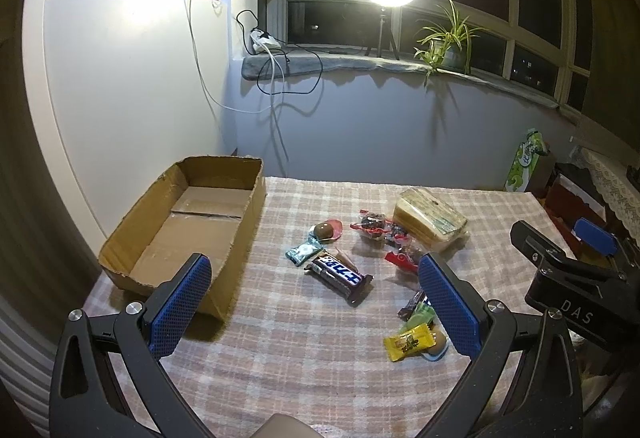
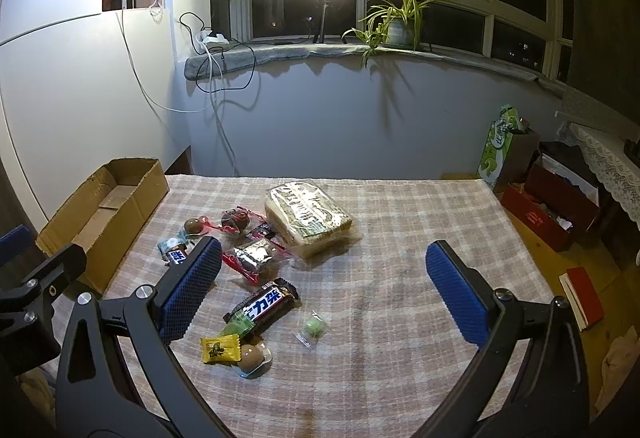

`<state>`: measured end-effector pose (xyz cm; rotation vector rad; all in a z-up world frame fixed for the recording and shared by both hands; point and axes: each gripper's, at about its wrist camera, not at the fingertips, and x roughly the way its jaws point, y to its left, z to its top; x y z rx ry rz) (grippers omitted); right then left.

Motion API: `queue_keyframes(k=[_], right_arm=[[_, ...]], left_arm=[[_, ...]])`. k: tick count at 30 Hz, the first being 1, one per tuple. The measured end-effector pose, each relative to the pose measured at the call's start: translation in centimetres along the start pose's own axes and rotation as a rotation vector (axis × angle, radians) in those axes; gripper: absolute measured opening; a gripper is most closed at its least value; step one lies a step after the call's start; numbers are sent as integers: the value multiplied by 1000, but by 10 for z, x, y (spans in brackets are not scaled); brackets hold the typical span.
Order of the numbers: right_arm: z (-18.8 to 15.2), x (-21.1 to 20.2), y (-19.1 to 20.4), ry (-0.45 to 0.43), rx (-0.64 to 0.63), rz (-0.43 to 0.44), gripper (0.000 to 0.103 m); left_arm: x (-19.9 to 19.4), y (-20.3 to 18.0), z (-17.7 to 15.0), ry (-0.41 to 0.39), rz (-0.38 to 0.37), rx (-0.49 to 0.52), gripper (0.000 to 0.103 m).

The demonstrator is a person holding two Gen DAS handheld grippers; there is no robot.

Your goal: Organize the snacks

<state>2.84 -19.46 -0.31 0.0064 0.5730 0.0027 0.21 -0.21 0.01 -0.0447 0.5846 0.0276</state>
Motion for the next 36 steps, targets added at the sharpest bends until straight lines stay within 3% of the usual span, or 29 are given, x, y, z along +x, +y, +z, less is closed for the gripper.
queue_keyframes(k=[26,36], right_arm=[[-1,3,1,8,-18,5,103],[-5,8,-1,19,-28,4,103]], left_arm=[[4,0,-2,0,10,10,103],[15,1,-9,43,-13,16,103]])
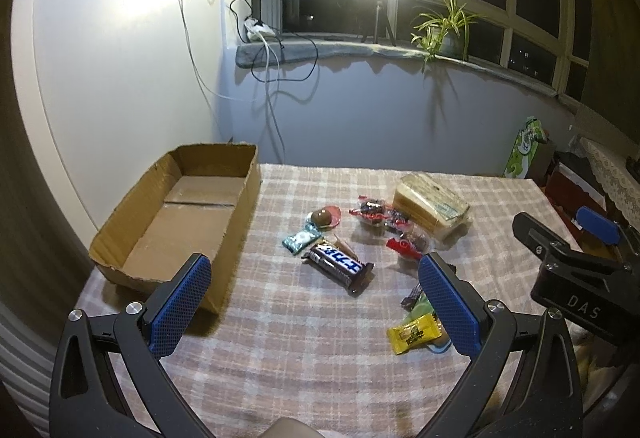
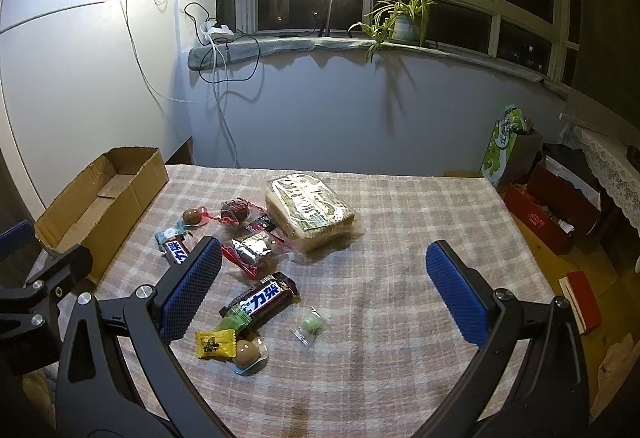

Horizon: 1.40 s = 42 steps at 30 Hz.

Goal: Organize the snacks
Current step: 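Lower left tool over the Snickers bar while right tool approaches the small green candy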

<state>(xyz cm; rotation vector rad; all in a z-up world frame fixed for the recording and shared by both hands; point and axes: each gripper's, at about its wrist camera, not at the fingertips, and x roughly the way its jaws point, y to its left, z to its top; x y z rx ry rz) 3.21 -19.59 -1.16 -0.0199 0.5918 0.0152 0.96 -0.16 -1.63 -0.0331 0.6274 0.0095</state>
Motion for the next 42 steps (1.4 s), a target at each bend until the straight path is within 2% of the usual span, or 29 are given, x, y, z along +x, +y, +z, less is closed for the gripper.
queue_keyframes(k=[3,8,13,15,19,21,29,30,34,42], right_arm=[[-2,4,-1,11,-4,-13,103],[-10,14,-8,51,-7,28,103],[-25,21,-10,87,-48,87,103],[-31,26,-12,102,-63,99,103],[-42,34,-19,141,-63,163,103],[-46,35,-16,156,-84,170,103],[-62,41,4,210,-223,193,96],[-63,43,3,218,-220,190,96],[-62,57,-5,265,-179,197,82],[-58,83,-17,328,-126,208,68]], left_arm=[[3,1,-3,9,2,7,103],[11,7,-11,51,-11,1,98],[23,16,-21,116,-28,-20,82],[26,16,-27,129,-32,-15,73],[32,11,-37,156,-35,17,65],[36,9,-40,179,-68,22,60],[38,-20,-46,227,-154,125,60],[38,-23,-45,227,-162,135,61],[44,-31,-43,238,-186,155,64],[68,-45,-26,280,-266,158,64]])
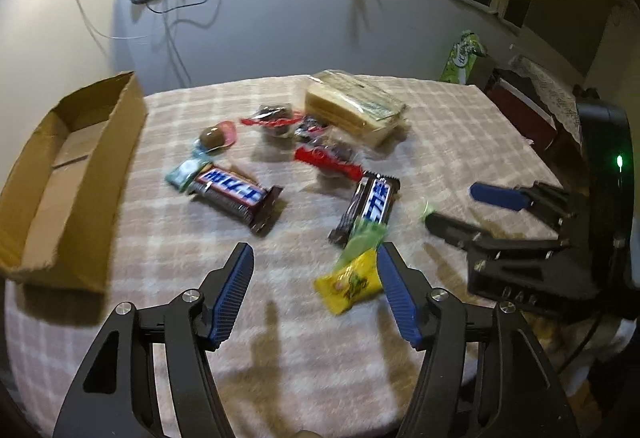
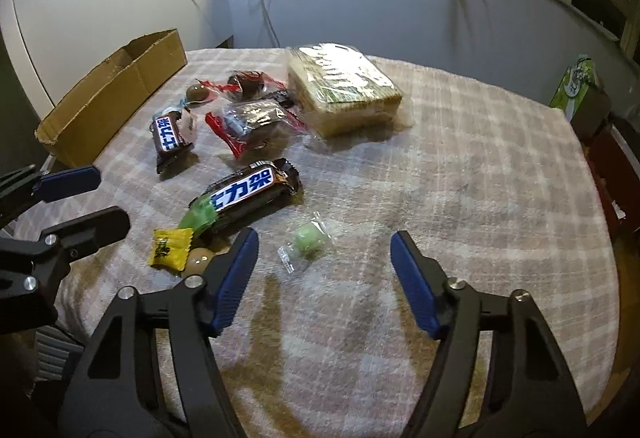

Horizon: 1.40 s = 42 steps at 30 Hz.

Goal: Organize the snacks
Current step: 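Lower left tool over the Snickers bar while right tool approaches the small green candy, then close left tool on the Snickers bar while right tool closes on the small green candy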

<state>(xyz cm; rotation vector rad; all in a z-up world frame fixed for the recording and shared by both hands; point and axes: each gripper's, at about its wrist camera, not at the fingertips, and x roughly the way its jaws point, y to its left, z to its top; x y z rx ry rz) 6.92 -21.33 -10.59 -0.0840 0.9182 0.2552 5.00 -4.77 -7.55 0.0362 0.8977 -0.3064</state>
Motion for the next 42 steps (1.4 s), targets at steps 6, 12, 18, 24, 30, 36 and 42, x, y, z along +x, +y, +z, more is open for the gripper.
queue_keyframes(k=[6,12,18,24,30,36,42], right_arm=[[0,13,-3,47,6,38,54],[2,17,-7,57,39,74,51],[4,18,-6,58,31,78,46],[2,19,-12,67,32,91,41],[4,22,-9,74,13,94,41],[6,28,-3,84,-26,98,32],[8,29,-4,85,-7,113,29]], left_arm=[[24,-7,20,73,-57,12,56],[44,-21,30,145,-91,50,56],[58,-36,40,179,-83,115,55],[75,-36,43,245,-84,133,32],[86,-39,43,264,-88,130,29],[87,-39,40,249,-89,120,27],[86,-29,38,243,-84,81,28]])
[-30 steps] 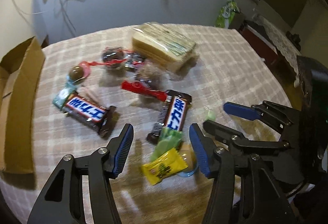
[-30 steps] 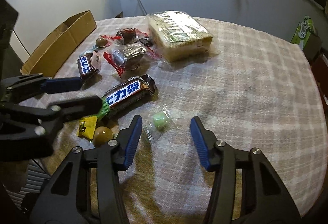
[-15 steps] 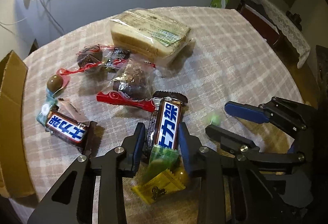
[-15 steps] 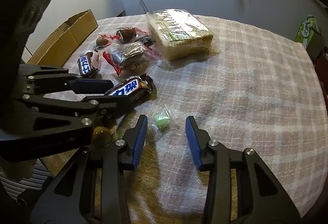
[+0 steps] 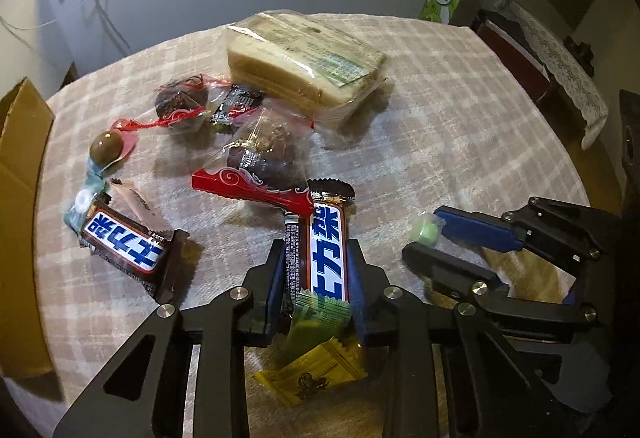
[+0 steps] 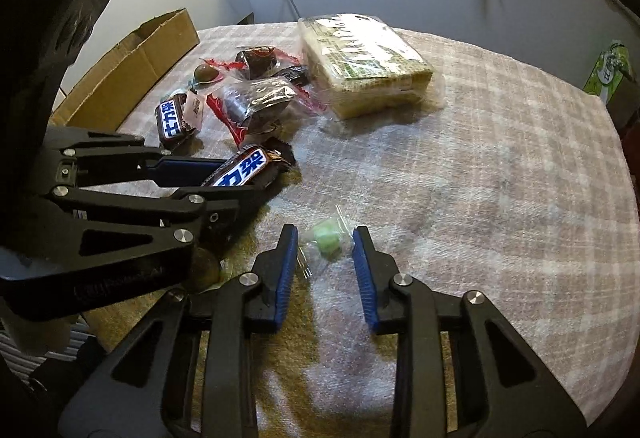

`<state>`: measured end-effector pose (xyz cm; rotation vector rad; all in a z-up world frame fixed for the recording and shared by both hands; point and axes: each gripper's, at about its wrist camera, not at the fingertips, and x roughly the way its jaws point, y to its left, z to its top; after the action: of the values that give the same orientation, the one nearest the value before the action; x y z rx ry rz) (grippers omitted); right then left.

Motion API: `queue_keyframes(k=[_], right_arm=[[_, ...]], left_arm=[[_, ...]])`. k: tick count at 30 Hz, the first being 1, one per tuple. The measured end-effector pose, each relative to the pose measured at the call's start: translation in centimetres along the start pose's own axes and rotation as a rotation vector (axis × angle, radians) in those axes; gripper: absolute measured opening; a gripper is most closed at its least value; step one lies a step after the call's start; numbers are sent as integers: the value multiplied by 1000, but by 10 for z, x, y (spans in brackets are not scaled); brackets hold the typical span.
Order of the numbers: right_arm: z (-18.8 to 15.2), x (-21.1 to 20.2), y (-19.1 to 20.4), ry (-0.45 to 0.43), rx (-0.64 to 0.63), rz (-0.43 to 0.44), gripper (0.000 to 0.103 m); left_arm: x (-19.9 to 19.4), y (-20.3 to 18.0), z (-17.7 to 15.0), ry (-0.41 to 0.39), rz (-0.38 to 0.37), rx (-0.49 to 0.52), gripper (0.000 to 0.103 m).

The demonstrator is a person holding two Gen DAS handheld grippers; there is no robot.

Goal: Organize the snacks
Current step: 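Close left tool on the Snickers bar while right tool closes on the small green candy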

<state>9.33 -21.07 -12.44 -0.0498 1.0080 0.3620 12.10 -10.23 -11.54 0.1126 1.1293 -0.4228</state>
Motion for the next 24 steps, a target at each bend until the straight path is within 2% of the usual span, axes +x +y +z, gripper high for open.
queue_keyframes(k=[3,5,7,8,10,15,24], right_arm=[[0,0,0,2,-2,-15,27],[0,-2,-3,1,3,-19,27],[-1,-4,-7,2,11,-16,27],[-1,-5,-8,2,9,-18,27],[-2,-6,-10,3,4,-22,27],[-3,-9,-9,0,6,-22,27],[-3,-21,-9,-21,24,-23,21]], left_arm=[[3,-7,5,8,33,26,33],[4,-6,7,12,29,22,37],[5,-8,8,7,33,32,37],[6,-10,8,5,38,41,37],[6,-11,7,4,52,46,27],[4,-4,7,1,20,-5,27],[-26,3,-11,-75,14,-11,27]])
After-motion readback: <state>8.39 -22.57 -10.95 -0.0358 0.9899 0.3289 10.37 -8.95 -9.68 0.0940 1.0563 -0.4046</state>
